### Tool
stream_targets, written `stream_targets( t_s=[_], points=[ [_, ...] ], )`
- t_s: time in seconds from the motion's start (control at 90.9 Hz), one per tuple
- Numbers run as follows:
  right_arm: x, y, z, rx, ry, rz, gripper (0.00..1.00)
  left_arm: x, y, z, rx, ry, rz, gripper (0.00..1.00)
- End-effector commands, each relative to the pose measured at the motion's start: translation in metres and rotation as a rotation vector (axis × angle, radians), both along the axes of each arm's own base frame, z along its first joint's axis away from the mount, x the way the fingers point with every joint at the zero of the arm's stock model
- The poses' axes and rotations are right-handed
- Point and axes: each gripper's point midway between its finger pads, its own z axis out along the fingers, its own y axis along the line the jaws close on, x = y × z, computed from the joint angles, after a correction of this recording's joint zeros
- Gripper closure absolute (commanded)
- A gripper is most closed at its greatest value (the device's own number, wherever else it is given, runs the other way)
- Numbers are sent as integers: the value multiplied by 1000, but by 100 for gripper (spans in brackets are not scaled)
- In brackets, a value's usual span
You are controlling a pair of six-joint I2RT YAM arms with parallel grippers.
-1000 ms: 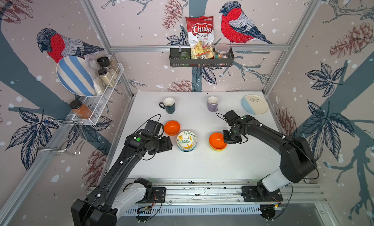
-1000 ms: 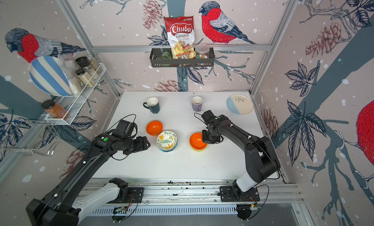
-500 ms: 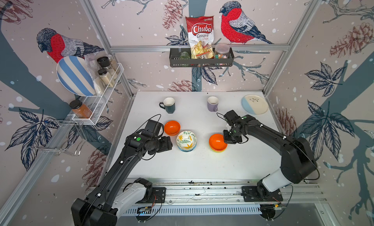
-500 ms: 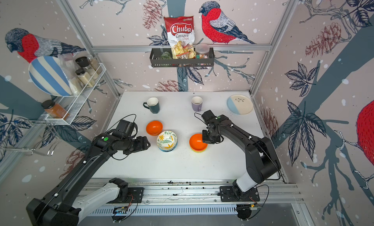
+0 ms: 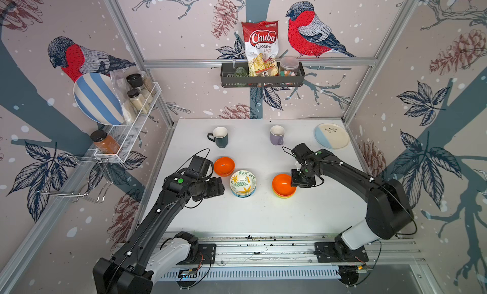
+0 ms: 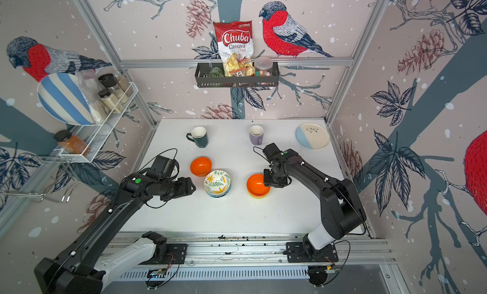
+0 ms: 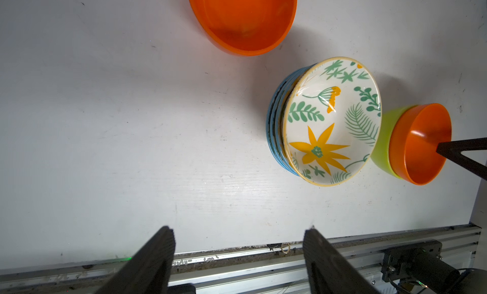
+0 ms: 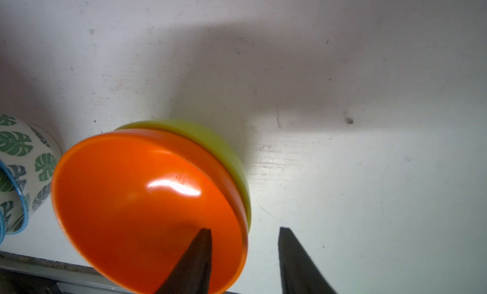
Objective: Stack the bowls
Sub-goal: Place the bowl on the bowl, then pick up the bowl from the center of the board.
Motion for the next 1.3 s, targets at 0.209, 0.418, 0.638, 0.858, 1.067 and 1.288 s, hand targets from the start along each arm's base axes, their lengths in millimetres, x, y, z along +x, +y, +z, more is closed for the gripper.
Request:
stream_targets(
  t_s=[0.209, 0.418, 0.638, 0.858, 1.067, 1.288],
  points=[
    [16, 4, 52, 107, -157, -31, 38, 36, 15, -9, 84, -45, 147, 26],
    [12, -6, 65, 108, -194, -40, 38, 80, 21, -24, 102, -47, 226, 37],
    [10, -3, 64, 125, -186, -33, 39, 116, 19, -36, 81, -24, 252, 45],
    [9, 0, 61, 133, -165, -30, 42, 134, 28, -53, 111, 10, 292, 56],
    [10, 0, 59, 133, -162, -34, 42, 145, 28, -66, 106, 22, 300, 61],
    [10, 1, 53, 128, -141, -27, 48, 148, 29, -81, 120, 50, 291, 64]
  ],
)
